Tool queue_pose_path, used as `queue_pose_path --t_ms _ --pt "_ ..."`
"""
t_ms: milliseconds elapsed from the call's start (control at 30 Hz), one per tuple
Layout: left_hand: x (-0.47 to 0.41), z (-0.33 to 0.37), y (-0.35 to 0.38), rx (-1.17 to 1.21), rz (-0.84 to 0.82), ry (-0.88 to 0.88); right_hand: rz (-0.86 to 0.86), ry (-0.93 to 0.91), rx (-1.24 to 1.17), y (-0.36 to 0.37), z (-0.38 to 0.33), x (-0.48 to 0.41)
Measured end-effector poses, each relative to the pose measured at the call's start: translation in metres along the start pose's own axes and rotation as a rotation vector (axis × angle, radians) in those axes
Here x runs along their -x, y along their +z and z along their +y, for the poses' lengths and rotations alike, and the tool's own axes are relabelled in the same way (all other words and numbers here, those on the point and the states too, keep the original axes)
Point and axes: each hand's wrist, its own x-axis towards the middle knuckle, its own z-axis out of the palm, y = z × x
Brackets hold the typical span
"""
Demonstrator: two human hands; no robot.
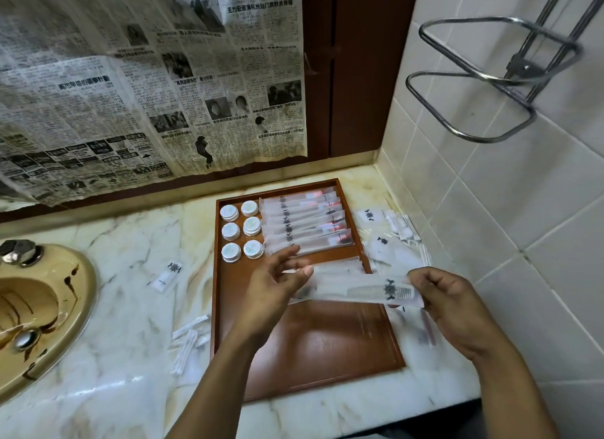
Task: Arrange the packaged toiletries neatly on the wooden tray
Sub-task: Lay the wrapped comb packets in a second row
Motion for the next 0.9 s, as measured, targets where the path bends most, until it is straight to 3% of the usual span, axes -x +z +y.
queue_pose_path --t_ms 133,300,367,533,633,767,900 --pt "0.008 -0.008 -0.004 -0.068 -0.098 -0.033 0.095 -0.012 -0.138 0.024 -0.019 0.001" --pt "0.021 -0.023 0.008 0.095 0.199 -0.062 0.156 0.07 -0.487 0.06 -0.026 0.002" --pt "0.025 -0.028 0.013 0.132 0.256 -0.079 0.148 0.077 -0.425 0.076 -0.021 0.003" --pt "0.038 -0.036 0.025 0.113 0.198 -0.098 0.179 0.067 -0.395 0.11 -0.01 0.004" --pt "0.042 -0.032 0.023 0.106 0.21 -0.103 0.111 -0.021 -0.22 0.112 -0.014 0.006" --pt "0.036 -0.015 0.01 0.097 0.198 0.009 -0.121 -0.145 0.112 0.112 -0.02 0.013" --pt "0.024 -0.004 -0.008 -0.055 0.06 0.031 -0.273 -0.171 0.358 0.114 -0.014 0.015"
